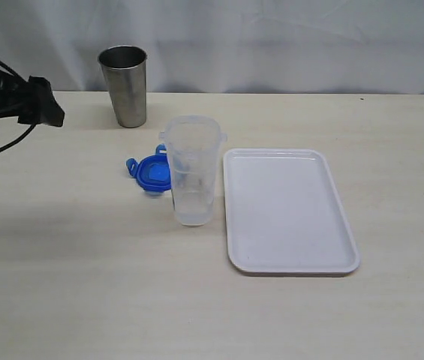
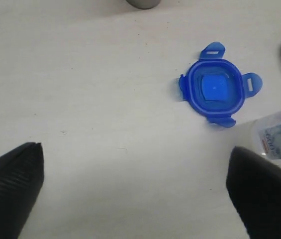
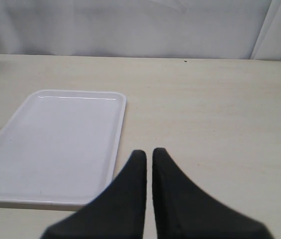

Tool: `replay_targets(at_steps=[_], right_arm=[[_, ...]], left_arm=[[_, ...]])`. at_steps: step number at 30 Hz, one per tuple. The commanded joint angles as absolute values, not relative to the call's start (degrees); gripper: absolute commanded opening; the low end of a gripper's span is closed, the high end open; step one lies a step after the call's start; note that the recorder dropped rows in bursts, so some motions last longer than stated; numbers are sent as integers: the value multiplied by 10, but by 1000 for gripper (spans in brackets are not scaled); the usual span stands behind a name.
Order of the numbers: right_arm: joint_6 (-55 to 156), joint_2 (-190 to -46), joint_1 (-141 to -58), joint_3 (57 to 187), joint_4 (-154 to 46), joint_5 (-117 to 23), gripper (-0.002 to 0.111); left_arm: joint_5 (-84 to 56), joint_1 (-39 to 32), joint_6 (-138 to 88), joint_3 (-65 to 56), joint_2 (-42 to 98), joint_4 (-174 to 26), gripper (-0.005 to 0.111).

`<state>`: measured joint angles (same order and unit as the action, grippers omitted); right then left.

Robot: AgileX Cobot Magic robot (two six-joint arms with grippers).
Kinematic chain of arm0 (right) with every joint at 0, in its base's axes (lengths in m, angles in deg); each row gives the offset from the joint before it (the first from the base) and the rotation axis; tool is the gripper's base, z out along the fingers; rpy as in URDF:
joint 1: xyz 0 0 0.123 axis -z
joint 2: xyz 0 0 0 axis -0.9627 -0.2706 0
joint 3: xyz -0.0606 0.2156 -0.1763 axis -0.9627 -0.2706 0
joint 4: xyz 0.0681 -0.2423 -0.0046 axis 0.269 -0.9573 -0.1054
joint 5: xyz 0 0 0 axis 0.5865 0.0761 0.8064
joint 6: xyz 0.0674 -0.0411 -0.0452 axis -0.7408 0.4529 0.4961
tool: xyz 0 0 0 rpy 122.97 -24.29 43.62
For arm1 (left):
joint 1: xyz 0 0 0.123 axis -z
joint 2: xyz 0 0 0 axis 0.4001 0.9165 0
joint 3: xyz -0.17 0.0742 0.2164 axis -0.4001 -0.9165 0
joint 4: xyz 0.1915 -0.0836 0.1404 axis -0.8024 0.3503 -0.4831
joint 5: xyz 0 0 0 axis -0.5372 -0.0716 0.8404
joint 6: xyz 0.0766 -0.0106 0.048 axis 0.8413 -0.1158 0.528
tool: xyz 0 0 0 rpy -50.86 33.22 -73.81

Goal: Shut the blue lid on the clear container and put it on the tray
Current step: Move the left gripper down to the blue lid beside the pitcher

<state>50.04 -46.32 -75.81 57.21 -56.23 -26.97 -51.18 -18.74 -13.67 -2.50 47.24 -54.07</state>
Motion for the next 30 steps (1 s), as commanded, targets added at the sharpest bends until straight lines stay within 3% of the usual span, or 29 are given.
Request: replay_targets(at_steps=[1,14,16,21,30], right_arm=[[500,-460,-758,570,-564,-270,5],[500,-460,-758,570,-564,-270,5],[500,-460,-758,570,-564,-270,5],[500,-460,-758,570,-564,-270,5],[500,-460,-758,570,-564,-270,5]], left_arm=[[-498,-185,-122,-21,488,-520,92],[-447,-163,-82,-20,623,-439,91],[-430,-154,-58,-17,634,-425,85],[-369,-122,-28,-14,642,-426,47],[-356,-112,-18,-5,654,-368,43]])
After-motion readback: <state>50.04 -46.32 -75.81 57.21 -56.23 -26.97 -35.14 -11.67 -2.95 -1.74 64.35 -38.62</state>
